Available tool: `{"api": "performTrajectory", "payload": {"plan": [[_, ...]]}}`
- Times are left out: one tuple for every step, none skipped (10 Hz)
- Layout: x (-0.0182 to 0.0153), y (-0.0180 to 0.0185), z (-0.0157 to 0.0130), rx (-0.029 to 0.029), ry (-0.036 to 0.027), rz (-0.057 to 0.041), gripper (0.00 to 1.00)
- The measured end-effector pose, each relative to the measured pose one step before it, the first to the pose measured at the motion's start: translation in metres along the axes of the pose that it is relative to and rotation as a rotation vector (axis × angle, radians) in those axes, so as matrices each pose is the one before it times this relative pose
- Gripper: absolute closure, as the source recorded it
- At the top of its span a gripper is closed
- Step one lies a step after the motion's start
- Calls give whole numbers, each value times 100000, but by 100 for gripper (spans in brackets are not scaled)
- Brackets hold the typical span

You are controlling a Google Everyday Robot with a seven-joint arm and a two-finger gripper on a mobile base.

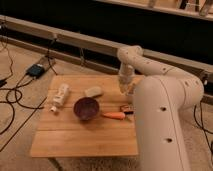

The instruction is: Place the ceramic cup in the ceramic bowl

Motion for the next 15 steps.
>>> {"api": "performTrajectory", "payload": {"plan": [[261,886,-300,-644,-2014,-1603,100],[50,793,-343,-301,-1741,-1699,100],[363,2010,-1368,547,-3313,-5223,100],[177,1428,-1094,1020,-2180,-4064,100],[219,1207,-871,685,-1436,-3250,100],[461,2175,-1412,2053,-1697,-6476,100],[293,1300,-632,1208,-310,-3808,100],[274,1741,-635,1459,-227,-4876,100],[315,1876,-618,2270,556,-5477,100],[249,1688,-538,2061,696,-4791,100],[188,1133,-398,1884,725,-3504,100],[166,1477,-492,2140,847,-4270,100],[86,1596,-517,2618,1041,-4557,100],[-17,962,-312,1523,532,-2648,100],[23,1207,-305,2236,961,-3327,100]]}}
